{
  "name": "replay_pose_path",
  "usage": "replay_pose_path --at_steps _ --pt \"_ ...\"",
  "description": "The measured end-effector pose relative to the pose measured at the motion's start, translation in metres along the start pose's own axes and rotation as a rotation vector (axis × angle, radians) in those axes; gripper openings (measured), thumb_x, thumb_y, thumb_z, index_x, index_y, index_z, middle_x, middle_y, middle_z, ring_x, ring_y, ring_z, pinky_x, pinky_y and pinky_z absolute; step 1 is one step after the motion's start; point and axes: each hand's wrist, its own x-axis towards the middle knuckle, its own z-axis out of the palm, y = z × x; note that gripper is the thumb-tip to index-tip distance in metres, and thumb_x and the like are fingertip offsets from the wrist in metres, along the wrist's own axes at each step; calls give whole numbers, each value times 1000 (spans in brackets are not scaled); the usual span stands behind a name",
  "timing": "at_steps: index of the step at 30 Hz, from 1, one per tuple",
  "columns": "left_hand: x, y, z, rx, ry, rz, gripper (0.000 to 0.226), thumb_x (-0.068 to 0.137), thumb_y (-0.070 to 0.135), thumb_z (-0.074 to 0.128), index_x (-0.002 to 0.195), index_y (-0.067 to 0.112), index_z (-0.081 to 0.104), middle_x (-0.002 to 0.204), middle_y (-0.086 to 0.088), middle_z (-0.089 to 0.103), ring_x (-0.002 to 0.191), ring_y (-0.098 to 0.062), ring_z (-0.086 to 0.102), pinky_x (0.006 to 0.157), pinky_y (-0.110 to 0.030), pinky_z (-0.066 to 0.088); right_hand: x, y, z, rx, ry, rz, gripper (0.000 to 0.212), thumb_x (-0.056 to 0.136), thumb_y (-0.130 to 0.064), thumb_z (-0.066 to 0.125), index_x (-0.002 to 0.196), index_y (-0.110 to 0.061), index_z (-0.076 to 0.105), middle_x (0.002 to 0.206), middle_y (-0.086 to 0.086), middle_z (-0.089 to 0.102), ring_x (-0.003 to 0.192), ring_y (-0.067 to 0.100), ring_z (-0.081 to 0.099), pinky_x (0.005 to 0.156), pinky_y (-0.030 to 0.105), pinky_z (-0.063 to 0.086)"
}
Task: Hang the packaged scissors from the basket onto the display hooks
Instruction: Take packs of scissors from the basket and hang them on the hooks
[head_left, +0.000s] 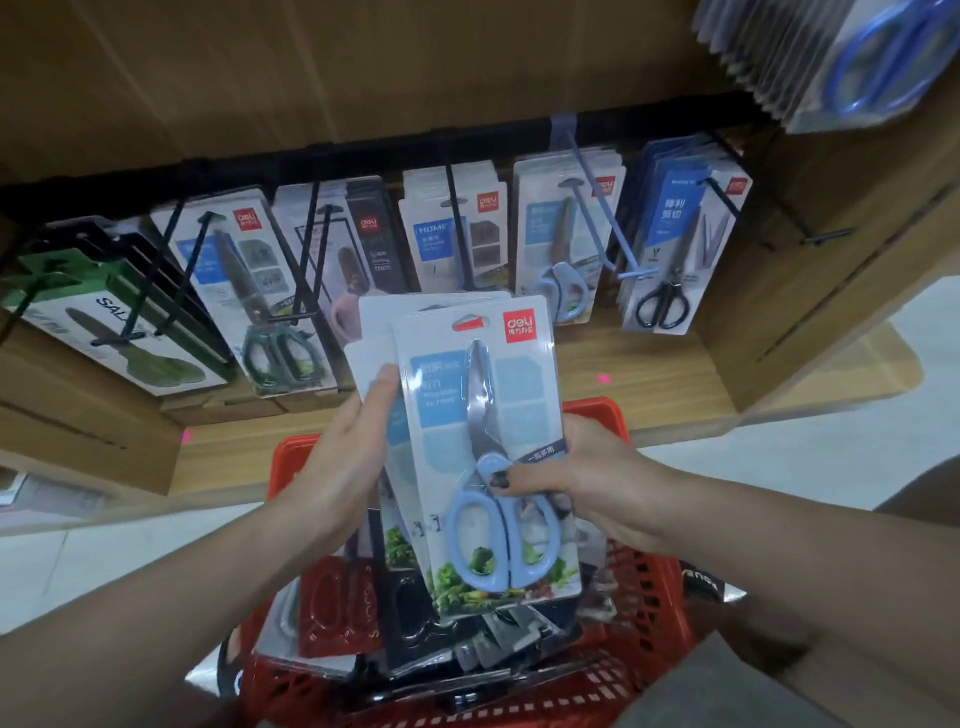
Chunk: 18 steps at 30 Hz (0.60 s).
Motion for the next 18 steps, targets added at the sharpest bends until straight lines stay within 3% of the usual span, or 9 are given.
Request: replay_pose_path --at_steps 4,7,9,11,14,18 --pt "-3 3 0 25 49 54 75 89 74 45 148 30 60 140 10 69 134 -15 62 122 -49 40 4 5 1 6 -40 2 38 88 1 78 124 -9 69 118 20 75 114 35 71 105 53 54" --pt "-8 5 2 76 31 161 62 97 67 41 144 32 63 136 15 71 130 -7 65 117 -42 46 5 4 -4 -71 -42 -58 29 89 -4 79 115 -14 72 109 8 79 104 23 76 90 34 62" --pt "-10 5 3 96 12 272 51 105 57 38 143 34 62 139 20 68 133 -1 61 114 -29 48 3 0 -7 -157 -23 -113 24 90 -9 79 111 -19 73 106 0 80 99 15 76 83 25 61" --pt "-10 6 4 171 -12 388 45 112 48 34 147 33 59 145 21 64 139 1 55 110 -15 45 1 -2 -11 -238 5 -157 22 92 -14 78 112 -21 73 107 -4 80 99 9 75 86 24 60" --pt "-8 4 2 225 -34 468 40 114 43 34 144 35 60 145 21 64 140 0 54 107 -11 43 -4 0 -13 -282 30 -149 28 93 -18 78 120 -25 72 112 -11 78 104 4 73 95 27 58" --pt "0 -8 3 240 -31 407 37 111 42 39 139 36 63 141 23 66 137 0 57 110 -23 48 -11 7 -21 -271 64 -77 35 90 -15 80 121 -25 70 112 -8 79 105 9 74 98 36 60"
